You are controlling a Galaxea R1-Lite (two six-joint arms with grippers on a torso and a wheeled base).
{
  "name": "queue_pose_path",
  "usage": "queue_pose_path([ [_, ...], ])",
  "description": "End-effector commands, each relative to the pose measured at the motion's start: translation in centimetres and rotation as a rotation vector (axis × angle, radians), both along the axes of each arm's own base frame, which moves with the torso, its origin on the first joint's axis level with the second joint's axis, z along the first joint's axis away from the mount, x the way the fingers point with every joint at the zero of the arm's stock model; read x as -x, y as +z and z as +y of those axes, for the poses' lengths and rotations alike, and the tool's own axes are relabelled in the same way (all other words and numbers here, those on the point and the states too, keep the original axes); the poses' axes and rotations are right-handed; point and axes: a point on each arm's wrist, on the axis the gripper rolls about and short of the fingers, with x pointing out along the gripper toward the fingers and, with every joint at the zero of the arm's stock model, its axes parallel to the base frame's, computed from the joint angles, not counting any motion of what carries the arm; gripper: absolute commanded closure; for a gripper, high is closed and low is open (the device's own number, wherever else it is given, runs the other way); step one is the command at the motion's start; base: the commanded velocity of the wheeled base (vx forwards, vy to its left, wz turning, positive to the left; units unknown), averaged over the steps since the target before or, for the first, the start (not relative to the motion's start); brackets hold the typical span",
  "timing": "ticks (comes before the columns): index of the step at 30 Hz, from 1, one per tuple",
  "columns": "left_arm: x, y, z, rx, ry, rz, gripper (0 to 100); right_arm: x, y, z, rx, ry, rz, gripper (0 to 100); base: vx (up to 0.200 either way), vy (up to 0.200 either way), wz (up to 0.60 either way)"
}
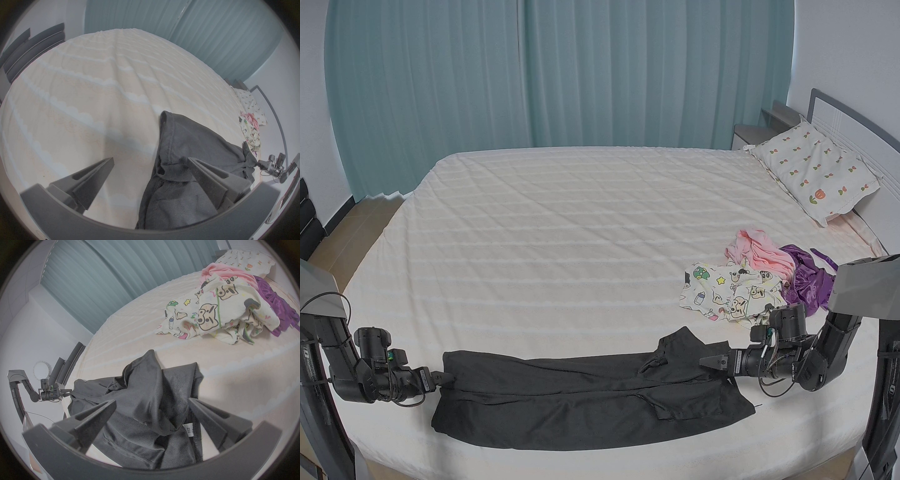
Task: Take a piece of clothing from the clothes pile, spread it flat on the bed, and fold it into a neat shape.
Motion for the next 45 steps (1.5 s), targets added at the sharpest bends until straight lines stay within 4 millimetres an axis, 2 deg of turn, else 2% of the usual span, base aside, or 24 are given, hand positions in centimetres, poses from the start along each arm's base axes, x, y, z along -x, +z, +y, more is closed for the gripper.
queue_pose_path([
  [1,0.6,0.8,0.8,0.013,0.047,-0.015,0,-0.1,1.2,-0.1,-0.013,-0.006,-0.034,0,0.0,0.0,0.0],
  [2,0.6,0.8,0.8,0.013,0.047,-0.015,0,-0.1,1.2,-0.1,-0.013,-0.006,-0.034,0,0.0,0.0,0.0],
  [4,0.8,2.8,2.2,0.103,0.137,-0.086,0,-0.5,2.8,-0.1,-0.035,-0.016,-0.089,0,0.0,0.0,0.0],
  [8,0.5,5.1,2.7,0.21,0.224,-0.158,0,-1.6,5.0,0.8,-0.09,-0.033,-0.143,0,0.0,0.0,0.0],
  [10,0.1,5.6,2.7,0.235,0.243,-0.172,0,-2.0,5.1,1.4,-0.089,-0.02,-0.14,0,0.0,0.0,0.0],
  [12,-0.7,6.1,2.2,0.288,0.271,-0.184,0,-2.3,4.3,2.6,-0.071,0.001,-0.064,0,0.0,0.0,0.0],
  [17,-2.1,6.1,0.4,0.362,0.314,-0.163,0,-2.8,2.8,4.2,-0.018,0.01,0.015,0,0.0,0.0,0.0],
  [20,-2.7,5.1,-0.4,0.365,0.331,-0.135,0,-2.6,2.5,4.6,-0.006,0.019,0.041,0,0.0,0.0,0.0],
  [28,-2.9,3.7,-0.3,0.34,0.359,-0.115,0,-2.5,1.9,3.6,0.041,0.017,0.086,0,0.0,0.0,0.0],
  [45,-2.6,3.5,-0.4,0.34,0.358,-0.118,0,-3.2,1.6,3.7,0.087,-0.011,0.081,0,0.0,0.0,0.0],
])
